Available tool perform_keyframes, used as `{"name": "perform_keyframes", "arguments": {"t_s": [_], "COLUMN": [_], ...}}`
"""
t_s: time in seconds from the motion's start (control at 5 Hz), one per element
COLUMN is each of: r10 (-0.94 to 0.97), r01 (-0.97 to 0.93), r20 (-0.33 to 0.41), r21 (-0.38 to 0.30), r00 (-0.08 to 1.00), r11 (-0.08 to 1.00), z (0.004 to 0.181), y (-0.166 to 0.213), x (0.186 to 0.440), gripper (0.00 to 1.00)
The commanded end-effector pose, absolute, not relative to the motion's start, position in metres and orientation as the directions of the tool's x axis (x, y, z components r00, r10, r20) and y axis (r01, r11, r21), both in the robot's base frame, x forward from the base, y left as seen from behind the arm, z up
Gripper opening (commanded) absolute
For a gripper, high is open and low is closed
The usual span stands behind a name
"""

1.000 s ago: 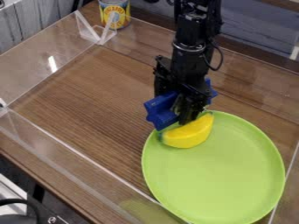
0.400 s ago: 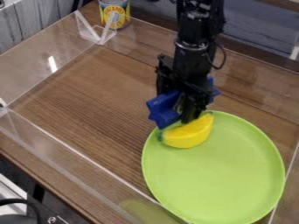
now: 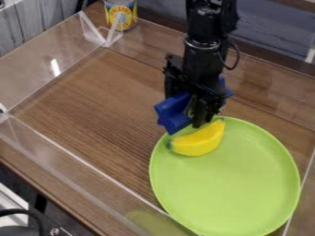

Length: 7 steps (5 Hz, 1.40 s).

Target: Put the blue object in the green plate

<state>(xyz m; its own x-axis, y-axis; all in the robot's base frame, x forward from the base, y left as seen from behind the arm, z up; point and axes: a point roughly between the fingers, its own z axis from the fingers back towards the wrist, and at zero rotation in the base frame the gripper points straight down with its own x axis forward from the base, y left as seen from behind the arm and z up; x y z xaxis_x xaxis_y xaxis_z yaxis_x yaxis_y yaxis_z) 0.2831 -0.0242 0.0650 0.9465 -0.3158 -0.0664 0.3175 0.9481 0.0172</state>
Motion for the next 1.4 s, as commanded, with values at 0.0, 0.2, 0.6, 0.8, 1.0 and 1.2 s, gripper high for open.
{"name": "perform_keyframes", "arguments": {"t_s": [0.0, 0.2, 0.6, 0.8, 1.0, 1.2], "r10": [-0.31, -0.303, -0.285, -0.278, -0.27, -0.263], "r01": [0.31, 0.303, 0.285, 0.278, 0.269, 0.262], "r20": [-0.008, -0.005, 0.003, 0.007, 0.011, 0.015], "r21": [0.035, 0.035, 0.037, 0.037, 0.038, 0.038], "r00": [0.951, 0.953, 0.958, 0.961, 0.963, 0.965], "r11": [0.95, 0.952, 0.958, 0.96, 0.962, 0.964], "z": [0.084, 0.086, 0.089, 0.091, 0.092, 0.092], "y": [-0.027, -0.027, -0.028, -0.028, -0.028, -0.028], "x": [0.284, 0.282, 0.278, 0.276, 0.275, 0.273], "gripper": [0.0, 0.0, 0.0, 0.0, 0.0, 0.0]}}
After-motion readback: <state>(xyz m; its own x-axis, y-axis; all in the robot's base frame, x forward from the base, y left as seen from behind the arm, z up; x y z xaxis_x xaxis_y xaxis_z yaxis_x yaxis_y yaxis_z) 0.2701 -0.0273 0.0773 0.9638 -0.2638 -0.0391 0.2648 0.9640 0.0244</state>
